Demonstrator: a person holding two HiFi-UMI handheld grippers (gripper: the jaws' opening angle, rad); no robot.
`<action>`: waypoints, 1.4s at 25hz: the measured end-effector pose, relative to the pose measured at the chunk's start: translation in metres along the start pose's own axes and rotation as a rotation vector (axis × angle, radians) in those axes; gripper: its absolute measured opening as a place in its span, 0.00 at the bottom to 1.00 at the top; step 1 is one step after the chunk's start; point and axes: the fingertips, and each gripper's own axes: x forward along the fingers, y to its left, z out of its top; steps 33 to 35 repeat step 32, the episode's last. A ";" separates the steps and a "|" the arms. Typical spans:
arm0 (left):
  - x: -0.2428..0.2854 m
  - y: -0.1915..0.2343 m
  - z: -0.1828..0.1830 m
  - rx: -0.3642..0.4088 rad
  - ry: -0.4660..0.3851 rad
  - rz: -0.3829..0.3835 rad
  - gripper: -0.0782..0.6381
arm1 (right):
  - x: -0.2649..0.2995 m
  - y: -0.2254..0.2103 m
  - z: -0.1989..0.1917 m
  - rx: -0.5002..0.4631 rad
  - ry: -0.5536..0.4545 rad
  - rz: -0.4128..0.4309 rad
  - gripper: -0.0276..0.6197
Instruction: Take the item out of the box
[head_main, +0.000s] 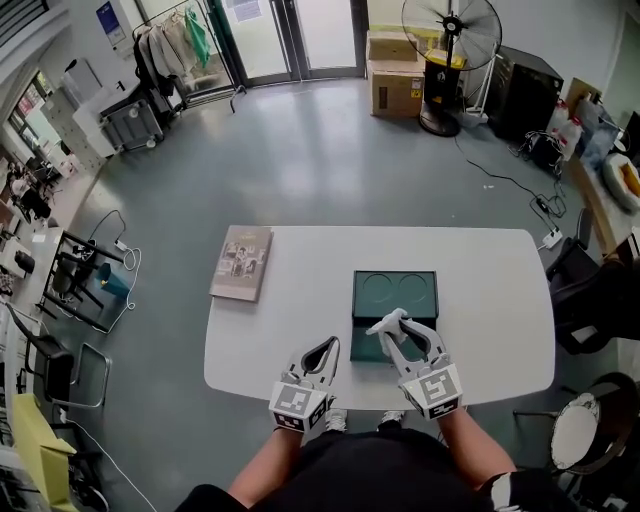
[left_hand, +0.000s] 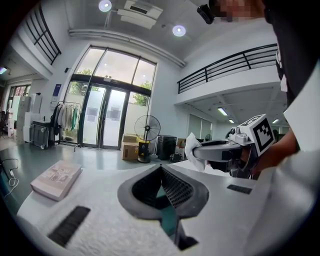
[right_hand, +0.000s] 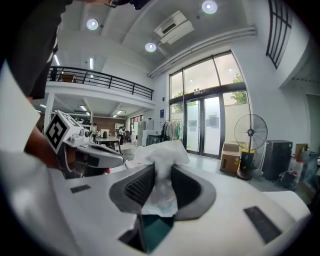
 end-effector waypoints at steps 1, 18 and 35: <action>0.000 0.000 0.001 -0.001 -0.005 -0.002 0.12 | -0.003 -0.003 0.003 0.008 -0.013 -0.011 0.22; 0.011 -0.014 0.015 0.024 -0.027 -0.055 0.12 | -0.037 -0.028 0.031 0.003 -0.134 -0.122 0.21; 0.027 -0.022 0.029 0.034 -0.036 -0.094 0.12 | -0.046 -0.044 0.034 0.002 -0.136 -0.169 0.21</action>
